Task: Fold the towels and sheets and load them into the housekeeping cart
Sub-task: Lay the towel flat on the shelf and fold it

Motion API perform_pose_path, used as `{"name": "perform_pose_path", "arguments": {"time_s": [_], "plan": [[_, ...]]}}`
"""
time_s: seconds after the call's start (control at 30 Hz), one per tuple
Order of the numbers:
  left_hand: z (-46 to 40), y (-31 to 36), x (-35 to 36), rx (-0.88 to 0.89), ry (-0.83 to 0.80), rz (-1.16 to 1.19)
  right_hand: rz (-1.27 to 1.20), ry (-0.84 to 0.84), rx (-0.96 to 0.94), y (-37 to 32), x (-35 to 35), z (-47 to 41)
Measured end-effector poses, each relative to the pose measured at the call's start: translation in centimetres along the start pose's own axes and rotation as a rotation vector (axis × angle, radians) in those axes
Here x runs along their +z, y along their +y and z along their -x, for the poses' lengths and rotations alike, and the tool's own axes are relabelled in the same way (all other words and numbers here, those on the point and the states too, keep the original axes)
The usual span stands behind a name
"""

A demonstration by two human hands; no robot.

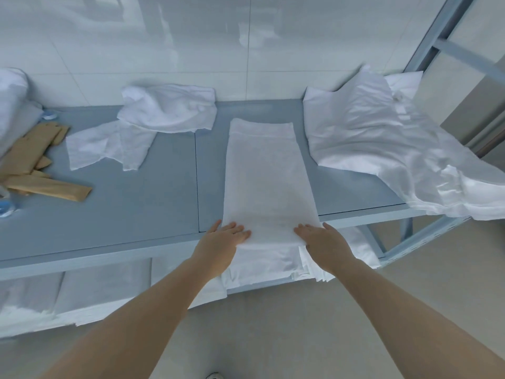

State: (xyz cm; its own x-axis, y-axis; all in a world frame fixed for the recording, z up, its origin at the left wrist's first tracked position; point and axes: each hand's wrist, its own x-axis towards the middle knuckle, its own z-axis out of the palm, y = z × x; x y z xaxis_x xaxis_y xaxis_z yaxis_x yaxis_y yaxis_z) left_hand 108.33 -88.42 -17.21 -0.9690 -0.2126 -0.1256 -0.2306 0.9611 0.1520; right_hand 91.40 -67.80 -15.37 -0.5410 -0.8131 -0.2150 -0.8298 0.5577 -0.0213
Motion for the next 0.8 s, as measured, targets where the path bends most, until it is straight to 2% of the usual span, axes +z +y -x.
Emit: {"name": "perform_pose_path", "arguments": {"time_s": [0.23, 0.43, 0.57, 0.7, 0.8], "plan": [[5.6, 3.1, -3.5, -0.132, 0.367, 0.411, -0.49, 0.388, 0.062, 1.7, -2.3, 6.8], [8.1, 5.6, -7.1, -0.223, 0.559, 0.706, -0.962, 0.521, 0.048, 2.5, -5.1, 10.0], [7.5, 6.0, -9.1, -0.24, 0.653, 0.784, -1.041, 0.648, 0.036, 2.1, -6.6, 9.3], [5.1, 5.0, -10.4, -0.256, 0.735, 0.792, -0.964, 0.777, 0.042, 1.5, -8.1, 6.3], [2.4, 3.0, -10.9, -0.256, 0.794, 0.789, -0.917, 0.803, 0.087, 1.7, -8.6, 2.5]]}}
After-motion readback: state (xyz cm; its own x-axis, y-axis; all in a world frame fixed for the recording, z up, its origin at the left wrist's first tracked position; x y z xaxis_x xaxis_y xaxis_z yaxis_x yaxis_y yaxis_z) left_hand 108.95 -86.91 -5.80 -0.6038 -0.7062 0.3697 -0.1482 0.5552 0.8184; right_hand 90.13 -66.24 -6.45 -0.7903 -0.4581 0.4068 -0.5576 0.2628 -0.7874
